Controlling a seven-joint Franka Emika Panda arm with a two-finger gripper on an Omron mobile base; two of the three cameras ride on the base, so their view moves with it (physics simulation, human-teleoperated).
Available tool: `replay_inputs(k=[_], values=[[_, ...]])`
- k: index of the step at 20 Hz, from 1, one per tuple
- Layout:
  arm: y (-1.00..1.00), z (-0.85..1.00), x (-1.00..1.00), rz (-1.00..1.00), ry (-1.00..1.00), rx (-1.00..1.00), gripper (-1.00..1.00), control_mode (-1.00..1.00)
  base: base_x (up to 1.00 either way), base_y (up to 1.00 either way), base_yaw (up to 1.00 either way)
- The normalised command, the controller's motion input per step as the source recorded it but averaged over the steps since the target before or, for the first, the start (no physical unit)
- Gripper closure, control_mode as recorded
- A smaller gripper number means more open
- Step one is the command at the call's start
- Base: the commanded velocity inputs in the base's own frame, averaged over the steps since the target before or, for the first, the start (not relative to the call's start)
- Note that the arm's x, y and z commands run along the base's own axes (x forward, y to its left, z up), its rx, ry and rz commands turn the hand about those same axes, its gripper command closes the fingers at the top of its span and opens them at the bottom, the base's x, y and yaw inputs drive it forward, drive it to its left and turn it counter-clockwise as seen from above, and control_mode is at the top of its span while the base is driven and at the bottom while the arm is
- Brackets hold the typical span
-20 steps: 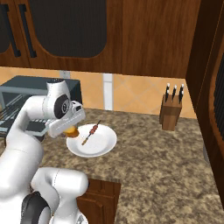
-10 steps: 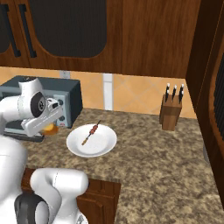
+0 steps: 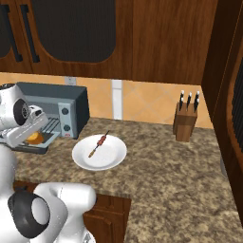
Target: Pick up the kebab skewer and baguette bread, and place them inside the toaster oven. Close the toaster oven door and start by setting the timer.
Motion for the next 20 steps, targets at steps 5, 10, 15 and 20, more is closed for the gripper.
replay_inputs(k=[5, 10, 15, 20], values=[[0.73, 0.00, 0.22, 0.07, 0.00, 0.00, 1.00, -1.00, 0.00, 0.00, 0.00], [0.66, 0.00, 0.23, 0.05, 0.00, 0.00, 1.00, -1.00, 0.00, 0.00, 0.00], [0.61, 0.00, 0.04, 0.08, 0.00, 0.00, 1.00, -1.00, 0.00, 0.00, 0.00], [0.30, 0.00, 0.02, 0.01, -0.05, 0.00, 1.00, -1.00, 0.00, 0.00, 0.00]])
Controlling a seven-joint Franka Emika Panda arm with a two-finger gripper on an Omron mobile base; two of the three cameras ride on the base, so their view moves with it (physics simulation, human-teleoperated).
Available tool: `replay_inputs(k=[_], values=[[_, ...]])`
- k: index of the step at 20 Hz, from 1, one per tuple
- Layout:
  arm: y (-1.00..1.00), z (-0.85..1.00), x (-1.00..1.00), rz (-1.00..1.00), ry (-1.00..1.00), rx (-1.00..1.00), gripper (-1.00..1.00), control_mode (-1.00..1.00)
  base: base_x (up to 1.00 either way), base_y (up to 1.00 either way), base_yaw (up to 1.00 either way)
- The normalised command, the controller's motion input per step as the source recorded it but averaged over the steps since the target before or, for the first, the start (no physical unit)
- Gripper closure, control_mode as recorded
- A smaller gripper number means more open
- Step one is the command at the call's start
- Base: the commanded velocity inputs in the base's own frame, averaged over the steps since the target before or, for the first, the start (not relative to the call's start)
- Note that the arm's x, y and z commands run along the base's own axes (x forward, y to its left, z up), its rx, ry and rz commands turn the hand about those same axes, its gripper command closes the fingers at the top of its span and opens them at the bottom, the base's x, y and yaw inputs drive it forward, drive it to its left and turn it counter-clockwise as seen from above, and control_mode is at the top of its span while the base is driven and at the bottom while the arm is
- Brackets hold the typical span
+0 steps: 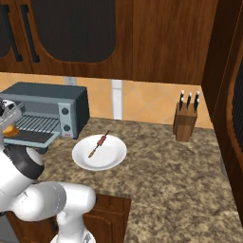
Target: Pick up the kebab skewer and baguette bread, and place them inside the toaster oven. Close the toaster oven door and start by setting the timer.
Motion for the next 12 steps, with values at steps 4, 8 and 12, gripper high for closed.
replay_inputs(k=[4, 8, 12], values=[[-0.03, 0.13, 0.20, 0.00, -0.15, 0.00, 1.00, -1.00, 0.00, 0.00, 0.00], [-0.07, 0.12, 0.41, 0.00, -0.16, 0.00, 1.00, -1.00, 0.00, 0.00, 0.00], [-0.02, 0.01, 0.52, 0.00, -0.11, 0.00, 1.00, -1.00, 0.00, 0.00, 0.00]])
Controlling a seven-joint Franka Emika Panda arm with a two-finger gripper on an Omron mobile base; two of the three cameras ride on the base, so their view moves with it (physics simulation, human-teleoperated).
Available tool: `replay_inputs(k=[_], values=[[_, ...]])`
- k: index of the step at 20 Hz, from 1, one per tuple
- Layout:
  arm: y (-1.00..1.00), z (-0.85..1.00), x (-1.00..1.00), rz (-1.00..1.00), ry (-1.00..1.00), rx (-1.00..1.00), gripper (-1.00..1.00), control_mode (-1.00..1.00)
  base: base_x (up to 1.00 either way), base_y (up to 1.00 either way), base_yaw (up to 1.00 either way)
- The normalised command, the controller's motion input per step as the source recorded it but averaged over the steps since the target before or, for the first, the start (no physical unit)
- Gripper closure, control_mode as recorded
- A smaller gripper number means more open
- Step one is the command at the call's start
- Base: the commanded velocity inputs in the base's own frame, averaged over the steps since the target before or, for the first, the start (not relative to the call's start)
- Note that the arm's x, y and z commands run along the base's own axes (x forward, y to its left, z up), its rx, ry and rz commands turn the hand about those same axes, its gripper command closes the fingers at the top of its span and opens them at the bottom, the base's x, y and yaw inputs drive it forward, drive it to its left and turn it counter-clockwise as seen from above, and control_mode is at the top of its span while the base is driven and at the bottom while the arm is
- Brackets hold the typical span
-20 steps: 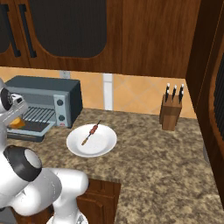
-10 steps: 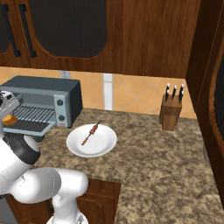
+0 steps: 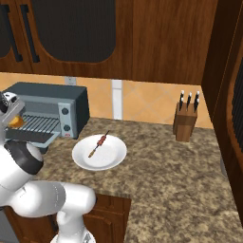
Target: Pick up the kebab skewer and baguette bread, and place them inside the toaster oven. Close the toaster oven door and start by setting the timer.
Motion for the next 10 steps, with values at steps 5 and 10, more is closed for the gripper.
replay_inputs(k=[5, 10], values=[[0.02, -0.09, 0.68, 0.00, -0.05, -0.01, 1.00, -1.00, 0.00, 0.00, 0.00], [0.21, -0.01, 0.33, 0.00, -0.06, 0.00, 1.00, -1.00, 0.00, 0.00, 0.00]])
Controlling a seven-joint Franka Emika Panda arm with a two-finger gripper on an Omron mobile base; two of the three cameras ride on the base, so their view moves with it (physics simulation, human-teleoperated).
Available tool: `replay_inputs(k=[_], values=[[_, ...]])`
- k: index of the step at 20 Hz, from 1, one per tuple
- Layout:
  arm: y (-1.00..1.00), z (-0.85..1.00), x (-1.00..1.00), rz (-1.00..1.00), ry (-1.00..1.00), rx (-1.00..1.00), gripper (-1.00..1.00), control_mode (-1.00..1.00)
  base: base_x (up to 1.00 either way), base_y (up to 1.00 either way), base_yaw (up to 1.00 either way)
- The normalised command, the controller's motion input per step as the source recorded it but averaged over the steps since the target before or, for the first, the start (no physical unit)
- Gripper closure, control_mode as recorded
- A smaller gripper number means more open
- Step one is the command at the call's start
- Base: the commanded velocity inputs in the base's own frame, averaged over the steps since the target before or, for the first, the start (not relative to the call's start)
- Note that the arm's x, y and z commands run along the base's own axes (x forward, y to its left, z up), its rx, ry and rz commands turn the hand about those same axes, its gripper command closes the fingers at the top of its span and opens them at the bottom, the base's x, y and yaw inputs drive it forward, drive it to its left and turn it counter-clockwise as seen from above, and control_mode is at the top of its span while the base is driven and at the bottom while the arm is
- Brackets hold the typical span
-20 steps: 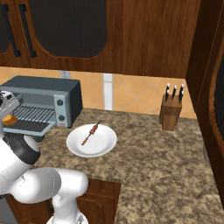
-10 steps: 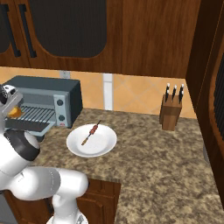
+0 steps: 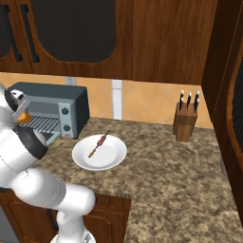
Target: Pick up the kebab skewer and baguette bread, and place them inside the toaster oven. Close the toaster oven door and start by setting the timer.
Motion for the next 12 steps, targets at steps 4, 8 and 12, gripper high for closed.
replay_inputs(k=[4, 8, 12], values=[[0.01, -0.01, 0.46, 0.00, -0.01, 0.00, 1.00, -1.00, 0.00, 0.00, 0.00], [0.01, -0.07, 0.55, 0.00, 0.00, 0.00, 1.00, -1.00, 0.00, 0.00, 0.00], [0.01, -0.36, 0.30, 0.01, 0.00, 0.00, 1.00, -1.00, 0.00, 0.00, 0.00]])
